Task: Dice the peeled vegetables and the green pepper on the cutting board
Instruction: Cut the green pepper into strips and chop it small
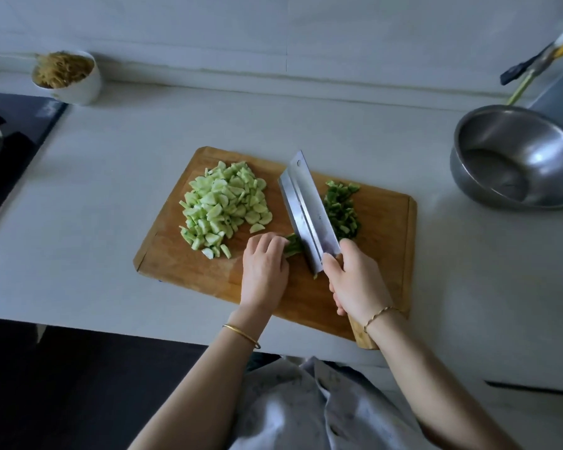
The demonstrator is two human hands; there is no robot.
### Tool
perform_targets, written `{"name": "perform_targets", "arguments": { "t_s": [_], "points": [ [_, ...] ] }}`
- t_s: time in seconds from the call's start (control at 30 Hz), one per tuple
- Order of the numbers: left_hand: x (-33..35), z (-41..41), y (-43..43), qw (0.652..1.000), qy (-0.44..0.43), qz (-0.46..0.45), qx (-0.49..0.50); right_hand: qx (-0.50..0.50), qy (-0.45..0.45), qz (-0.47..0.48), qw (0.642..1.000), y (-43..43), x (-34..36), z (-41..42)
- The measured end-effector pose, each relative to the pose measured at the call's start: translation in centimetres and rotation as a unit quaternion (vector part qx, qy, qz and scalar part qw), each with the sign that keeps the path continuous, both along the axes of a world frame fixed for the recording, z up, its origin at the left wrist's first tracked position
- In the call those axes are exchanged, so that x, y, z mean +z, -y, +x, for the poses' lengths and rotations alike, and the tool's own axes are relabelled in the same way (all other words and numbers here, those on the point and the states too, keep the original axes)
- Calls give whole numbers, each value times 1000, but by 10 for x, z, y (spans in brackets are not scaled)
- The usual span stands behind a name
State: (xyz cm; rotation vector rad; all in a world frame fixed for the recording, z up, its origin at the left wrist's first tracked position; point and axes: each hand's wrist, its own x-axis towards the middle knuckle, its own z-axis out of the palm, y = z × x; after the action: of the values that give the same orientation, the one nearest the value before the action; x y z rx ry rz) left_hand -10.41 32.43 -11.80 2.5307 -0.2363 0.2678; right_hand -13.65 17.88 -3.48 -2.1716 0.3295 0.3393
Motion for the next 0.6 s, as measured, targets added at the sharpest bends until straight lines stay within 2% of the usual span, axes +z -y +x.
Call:
{"name": "perform_targets", "arguments": {
  "t_s": [0.27,0.47,0.53,0.6],
  "points": [
    [-4,3,-5,999,-10,-38,-18,31,-26,-130,991,-20,2,-3],
    [-5,6,-9,998,-9,-34,-43,35,-28,-178,983,-34,-3,10],
    [-4,5,-9,998,-4,-34,-46,17,-22,-172,985,-36,-7,17],
    [-5,1,-10,999,-6,-30,-43,-23,-29,-120,992,-33,-10,23]
  ]
}}
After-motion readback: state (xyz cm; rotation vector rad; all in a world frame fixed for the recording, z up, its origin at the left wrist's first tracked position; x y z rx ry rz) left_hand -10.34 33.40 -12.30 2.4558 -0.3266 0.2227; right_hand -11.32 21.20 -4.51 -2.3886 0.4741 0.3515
